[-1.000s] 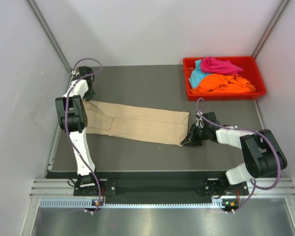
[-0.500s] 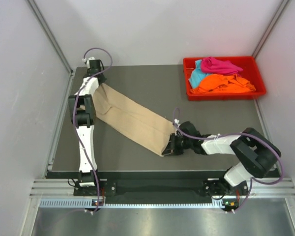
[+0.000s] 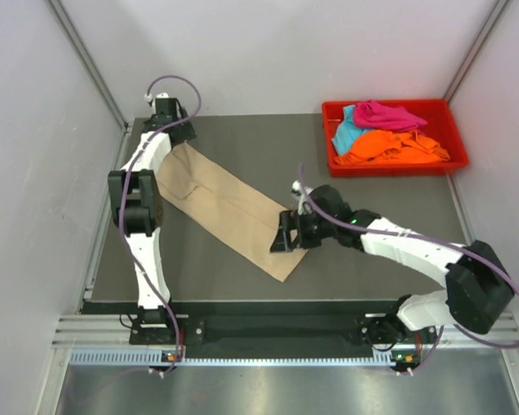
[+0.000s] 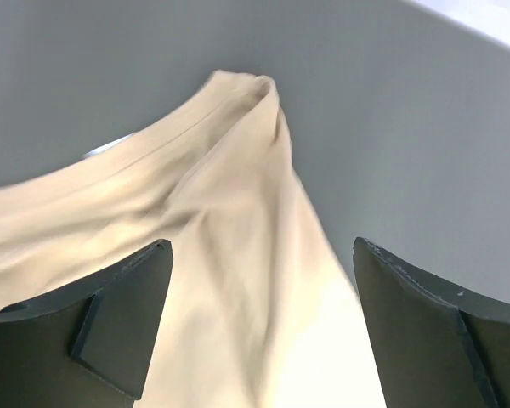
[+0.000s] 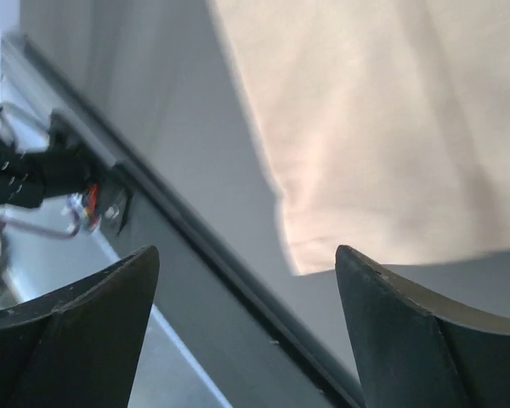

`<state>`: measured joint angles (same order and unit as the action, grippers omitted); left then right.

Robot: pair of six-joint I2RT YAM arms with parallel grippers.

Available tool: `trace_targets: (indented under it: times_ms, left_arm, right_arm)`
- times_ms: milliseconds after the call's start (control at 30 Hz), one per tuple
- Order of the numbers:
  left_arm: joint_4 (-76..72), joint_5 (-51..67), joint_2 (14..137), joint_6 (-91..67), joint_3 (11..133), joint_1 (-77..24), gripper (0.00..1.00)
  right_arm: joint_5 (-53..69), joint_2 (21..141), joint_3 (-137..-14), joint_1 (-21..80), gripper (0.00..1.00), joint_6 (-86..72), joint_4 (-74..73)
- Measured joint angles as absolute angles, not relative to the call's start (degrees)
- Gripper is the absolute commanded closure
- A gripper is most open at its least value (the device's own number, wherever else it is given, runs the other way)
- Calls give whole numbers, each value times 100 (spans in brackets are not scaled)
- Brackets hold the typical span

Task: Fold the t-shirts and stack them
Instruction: Fold the tshirt

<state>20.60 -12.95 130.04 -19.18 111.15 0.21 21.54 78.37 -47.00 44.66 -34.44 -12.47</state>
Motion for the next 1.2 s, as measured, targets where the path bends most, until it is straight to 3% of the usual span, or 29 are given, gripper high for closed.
trace_targets:
  times_ms: [100,267,433,600,867,1000,1200]
  left_arm:
    - [2147,-1240,12009,-1911,10484,73,22]
    - [2108,-694,10694,-1826,9598,416,35]
    - [2029,165,10575,-2025,8742,1229,36]
    - [2161,637,11002,-2403,8281,1990,28]
    - [2014,1118,11402,-2720,8326,2425,27]
    - [1809,1319,11819,-2836,8460,2464,28]
    - [1518,1581,12449,-2947,9142,2469,34]
  right_arm:
    - [2010,7603,-4923,3612,18,-2945,-1876]
    - [1610,8326,-5542,2781,28,-2117,-2574]
    - [1667,9297,-6130,2596,34,-1402,-2644]
    - [1852,10033,-6510,2206,34,-917,-2620]
    - [2342,10477,-6657,2043,37,-572,-2628]
    - [2539,10543,-6648,2043,45,-515,-2639]
    - [2735,10545,-6637,2023,42,-491,-2639]
